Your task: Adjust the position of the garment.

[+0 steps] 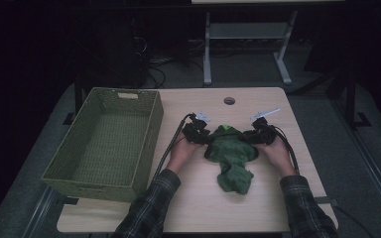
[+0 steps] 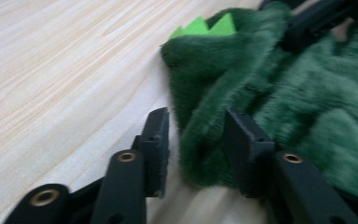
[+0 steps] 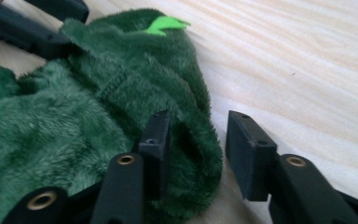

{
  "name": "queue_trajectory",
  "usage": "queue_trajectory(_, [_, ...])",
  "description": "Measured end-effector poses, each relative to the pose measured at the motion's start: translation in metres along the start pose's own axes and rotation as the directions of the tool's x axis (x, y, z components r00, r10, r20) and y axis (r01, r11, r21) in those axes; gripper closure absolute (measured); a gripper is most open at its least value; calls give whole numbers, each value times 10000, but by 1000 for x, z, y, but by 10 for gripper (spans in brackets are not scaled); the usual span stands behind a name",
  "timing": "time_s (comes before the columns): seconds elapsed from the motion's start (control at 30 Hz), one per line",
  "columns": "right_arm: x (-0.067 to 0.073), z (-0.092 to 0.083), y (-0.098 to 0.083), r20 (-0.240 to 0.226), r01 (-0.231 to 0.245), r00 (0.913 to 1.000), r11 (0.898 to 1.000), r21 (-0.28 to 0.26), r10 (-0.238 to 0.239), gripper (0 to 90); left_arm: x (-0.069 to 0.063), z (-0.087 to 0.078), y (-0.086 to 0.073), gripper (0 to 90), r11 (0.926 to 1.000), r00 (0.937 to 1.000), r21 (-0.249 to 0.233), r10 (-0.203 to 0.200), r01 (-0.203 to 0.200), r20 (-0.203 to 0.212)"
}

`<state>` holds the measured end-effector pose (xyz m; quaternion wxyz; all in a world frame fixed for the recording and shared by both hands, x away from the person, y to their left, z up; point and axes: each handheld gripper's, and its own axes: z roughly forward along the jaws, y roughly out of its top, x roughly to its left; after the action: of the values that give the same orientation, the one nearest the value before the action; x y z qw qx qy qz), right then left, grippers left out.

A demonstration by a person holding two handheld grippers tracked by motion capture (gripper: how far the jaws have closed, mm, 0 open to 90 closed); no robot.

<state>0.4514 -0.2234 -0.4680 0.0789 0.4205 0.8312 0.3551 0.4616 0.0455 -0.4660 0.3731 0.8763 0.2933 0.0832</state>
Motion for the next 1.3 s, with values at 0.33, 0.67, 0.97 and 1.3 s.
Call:
queue_trajectory(0.33, [2, 0, 0, -100, -11, 9999, 9999, 116, 12, 871, 0, 1, 3, 873, 9996, 9997, 242, 114, -109, -224])
queue_trajectory(0.67, [6, -26, 14, 68, -54, 10000, 9980, -631, 58, 877, -2, -22, 34, 872, 9973, 9991, -635, 364, -378, -239])
queue_trajectory(0.97, [11, -60, 37, 389, 436, 9985, 9879, -1490, -382, 879, -9, -49, 59, 863, 9828, 9972, -1689, 736, -748, -131])
queue_trajectory(1.3, [28, -85, 17, 6, 842, 9963, 9765, -1985, -858, 878, -33, -70, 48, 859, 9695, 9934, -2247, 1088, -982, 352])
